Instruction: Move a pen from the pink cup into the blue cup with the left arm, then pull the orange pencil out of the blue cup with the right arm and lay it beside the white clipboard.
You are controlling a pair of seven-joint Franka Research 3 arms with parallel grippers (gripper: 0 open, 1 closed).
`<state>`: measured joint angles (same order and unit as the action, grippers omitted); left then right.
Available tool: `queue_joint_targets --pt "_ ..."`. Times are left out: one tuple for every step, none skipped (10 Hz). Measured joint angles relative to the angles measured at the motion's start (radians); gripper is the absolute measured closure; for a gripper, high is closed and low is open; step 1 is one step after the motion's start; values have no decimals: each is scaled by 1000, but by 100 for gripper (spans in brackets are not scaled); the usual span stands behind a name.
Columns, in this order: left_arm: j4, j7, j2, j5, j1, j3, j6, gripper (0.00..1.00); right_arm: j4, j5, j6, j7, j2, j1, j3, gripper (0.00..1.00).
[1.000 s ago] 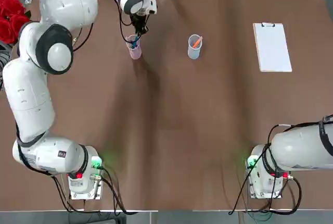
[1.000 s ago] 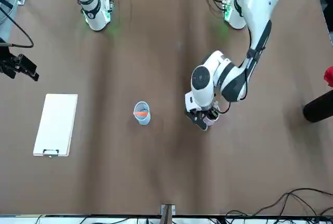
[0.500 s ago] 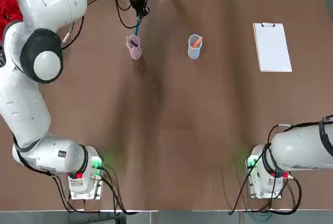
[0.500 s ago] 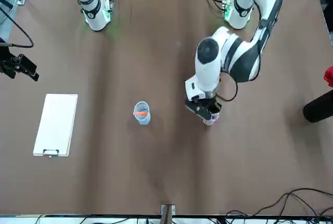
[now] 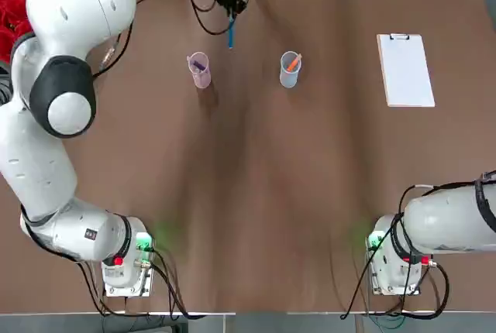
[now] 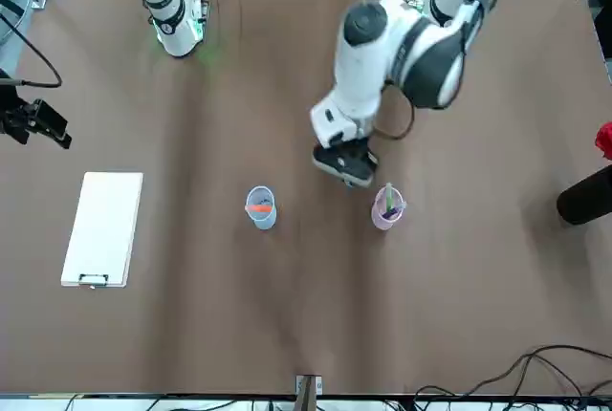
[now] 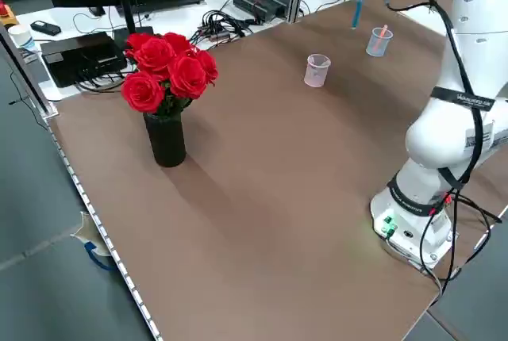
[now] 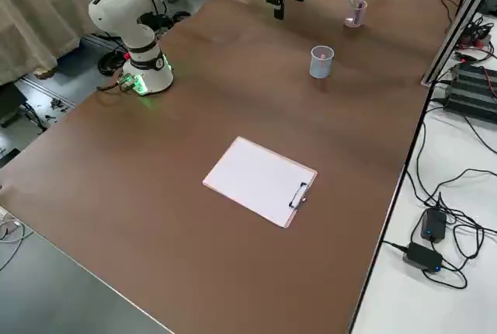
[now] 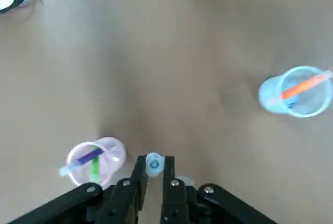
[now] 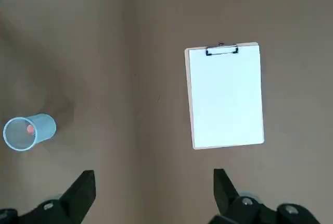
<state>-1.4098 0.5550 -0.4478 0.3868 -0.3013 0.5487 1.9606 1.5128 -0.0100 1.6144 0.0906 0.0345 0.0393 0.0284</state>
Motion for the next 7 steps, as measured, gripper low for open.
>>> queue_joint_targets --pt "17 69 -5 0 -31 -1 36 84 0 0 0 0 0 0 0 0" --pt "24 132 -13 0 -55 -1 94 84 0 0 0 0 0 0 0 0" --pt "26 189 -27 0 -75 -2 162 84 0 0 0 0 0 0 0 0" --pt "27 243 -47 0 -95 -3 233 84 0 0 0 0 0 0 1 0" --pt "28 289 -72 0 -120 -9 296 84 0 0 0 0 0 0 1 0" --pt "34 320 -101 0 -161 -41 340 84 0 0 -1 0 0 0 1 0" --pt "51 339 -131 0 -231 -118 361 84 0 0 -1 0 0 0 1 0"
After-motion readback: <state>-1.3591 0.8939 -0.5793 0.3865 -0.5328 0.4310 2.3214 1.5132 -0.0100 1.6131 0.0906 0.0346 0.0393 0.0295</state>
